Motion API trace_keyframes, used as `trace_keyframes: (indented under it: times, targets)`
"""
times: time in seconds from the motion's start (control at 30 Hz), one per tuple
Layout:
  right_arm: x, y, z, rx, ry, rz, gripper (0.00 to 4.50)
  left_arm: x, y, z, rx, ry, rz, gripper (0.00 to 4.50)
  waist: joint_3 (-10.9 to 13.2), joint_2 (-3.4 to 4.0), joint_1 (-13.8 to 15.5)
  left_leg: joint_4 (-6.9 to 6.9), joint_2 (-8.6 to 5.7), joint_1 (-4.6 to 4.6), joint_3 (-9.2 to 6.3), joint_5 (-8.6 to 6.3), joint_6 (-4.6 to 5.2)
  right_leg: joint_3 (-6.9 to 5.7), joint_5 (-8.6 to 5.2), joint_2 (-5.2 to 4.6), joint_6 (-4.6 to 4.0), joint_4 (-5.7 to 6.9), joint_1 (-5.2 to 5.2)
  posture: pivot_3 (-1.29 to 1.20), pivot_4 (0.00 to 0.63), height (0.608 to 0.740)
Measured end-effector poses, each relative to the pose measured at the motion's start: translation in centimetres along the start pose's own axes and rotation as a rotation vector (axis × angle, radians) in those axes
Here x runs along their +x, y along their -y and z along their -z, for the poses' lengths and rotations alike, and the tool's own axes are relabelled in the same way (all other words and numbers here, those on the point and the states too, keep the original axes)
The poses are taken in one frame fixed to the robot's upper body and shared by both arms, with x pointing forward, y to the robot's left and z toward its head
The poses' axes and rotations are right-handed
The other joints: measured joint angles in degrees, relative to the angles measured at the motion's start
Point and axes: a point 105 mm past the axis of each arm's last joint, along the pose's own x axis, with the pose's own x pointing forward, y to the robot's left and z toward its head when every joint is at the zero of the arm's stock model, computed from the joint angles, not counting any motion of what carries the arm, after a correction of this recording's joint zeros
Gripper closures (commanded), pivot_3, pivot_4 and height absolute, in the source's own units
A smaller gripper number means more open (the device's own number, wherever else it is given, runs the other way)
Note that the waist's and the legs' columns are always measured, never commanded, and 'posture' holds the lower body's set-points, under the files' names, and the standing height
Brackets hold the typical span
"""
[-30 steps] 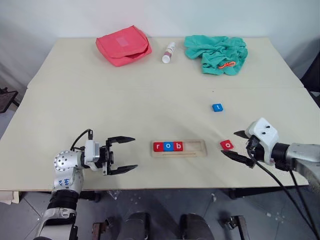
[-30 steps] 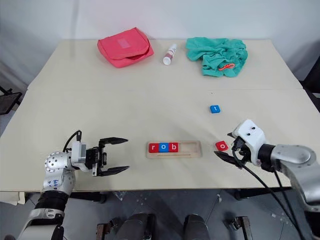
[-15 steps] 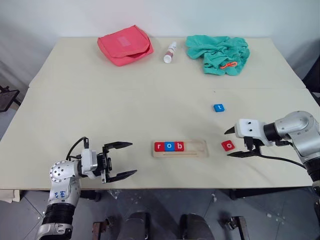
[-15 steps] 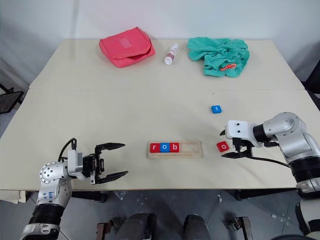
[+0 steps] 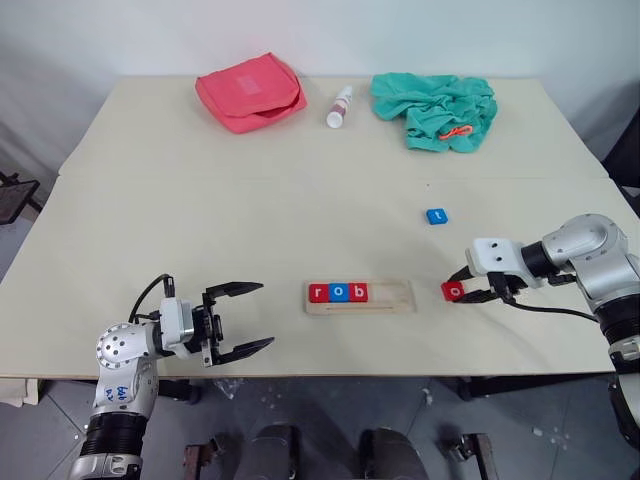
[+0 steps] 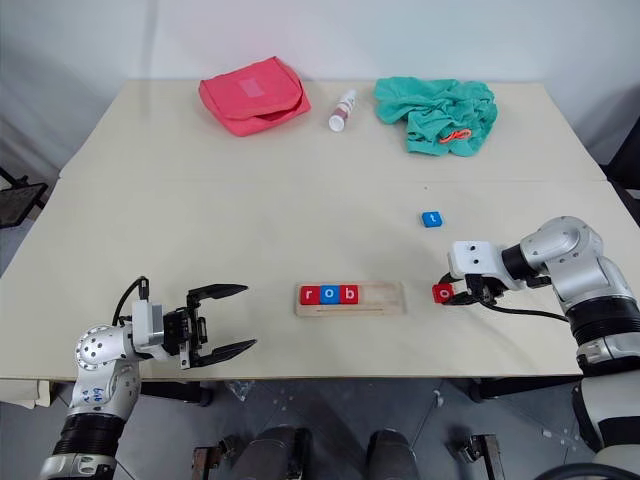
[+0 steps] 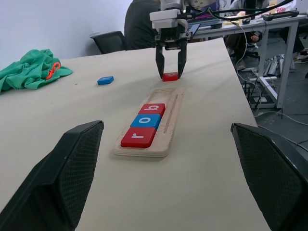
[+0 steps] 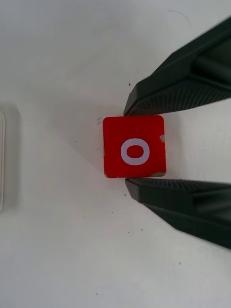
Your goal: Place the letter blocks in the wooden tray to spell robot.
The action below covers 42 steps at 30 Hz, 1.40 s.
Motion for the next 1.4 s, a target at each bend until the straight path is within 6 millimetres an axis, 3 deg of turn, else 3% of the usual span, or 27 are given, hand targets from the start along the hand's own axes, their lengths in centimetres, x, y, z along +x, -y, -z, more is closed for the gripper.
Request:
trace_keyframes:
  times: [0.2, 0.27, 0.37, 0.43, 0.7, 0.83, 1.2, 1.23, 1.4]
  targets:
    - [0.0, 0.6, -1.2, 0.110, 0.061, 0.055, 3.05, 0.1, -0.4, -0.2, 0.011, -0.001, 0.014, 0.00, 0.0, 0.06, 0.0, -0.01, 0.00, -0.01, -0.05, 0.00, 0.00, -0.06, 0.00, 0.00, 0.00, -0.06, 0.03, 0.00, 0.150, 0.740]
    - [-0.1, 0.9, -3.6, 0.166, 0.159, 0.103, 3.05, 0.1, -0.8, -0.1, 0.008, -0.002, 0.021, 0.00, 0.1, 0.13, 0.1, -0.04, 0.01, -0.05, -0.13, 0.00, -0.01, -0.11, 0.00, 0.01, 0.00, -0.06, 0.00, 0.00, 0.150, 0.740]
    - [-0.1, -0.3, -7.0, 0.189, 0.250, 0.084, 3.05, 0.2, -1.2, 0.0, 0.006, -0.003, 0.041, 0.00, 0.1, 0.13, 0.2, -0.08, -0.01, -0.08, -0.26, -0.03, -0.05, -0.19, 0.00, 0.02, 0.00, -0.03, -0.01, 0.00, 0.150, 0.740]
    - [0.3, -1.3, -8.0, 0.196, 0.257, 0.059, 3.05, 0.1, -1.3, 0.2, -0.002, -0.007, 0.051, 0.00, 0.1, 0.12, 0.3, -0.06, -0.07, -0.10, -0.29, -0.03, -0.05, -0.20, 0.00, -0.01, 0.00, -0.03, 0.00, 0.00, 0.150, 0.740]
    - [2.9, -2.3, -9.4, 0.239, 0.215, 0.033, 3.05, 0.2, -2.2, 0.2, 0.005, -0.002, 0.077, 0.00, 0.1, 0.12, 0.1, -0.06, -0.07, -0.11, -0.28, -0.03, -0.05, -0.20, 0.00, -0.01, 0.00, -0.04, -0.01, 0.00, 0.150, 0.740]
    - [4.2, -1.9, -11.0, 0.219, 0.220, 0.034, 3.05, 0.6, -2.1, 0.4, -0.002, 0.008, 0.083, 0.00, 0.1, 0.12, -0.1, -0.10, -0.05, -0.11, -0.28, -0.03, -0.05, -0.23, 0.00, 0.00, 0.00, 0.02, -0.07, 0.00, 0.150, 0.740]
    - [5.2, -1.8, -11.3, 0.204, 0.197, 0.023, 3.05, 0.4, -1.4, 0.5, -0.006, 0.001, 0.083, 0.00, 0.1, 0.12, 0.0, -0.09, -0.08, -0.12, -0.31, -0.03, -0.05, -0.22, 0.00, -0.02, 0.00, 0.07, -0.09, 0.00, 0.150, 0.740]
    - [5.4, -1.9, -11.2, 0.202, 0.191, 0.018, 2.32, 0.4, -1.4, 0.4, -0.004, 0.001, 0.082, 0.00, 0.1, 0.12, 0.0, -0.09, -0.08, -0.13, -0.30, -0.03, -0.04, -0.22, 0.00, -0.02, 0.00, 0.06, -0.09, 0.00, 0.150, 0.740]
    - [5.6, -1.9, -11.2, 0.186, 0.179, 0.018, 0.66, 0.4, -1.5, 0.4, -0.005, 0.001, 0.074, 0.00, 0.1, 0.12, 0.0, -0.09, -0.08, -0.13, -0.30, -0.03, -0.05, -0.22, 0.00, -0.02, 0.00, 0.06, -0.10, 0.00, 0.150, 0.740]
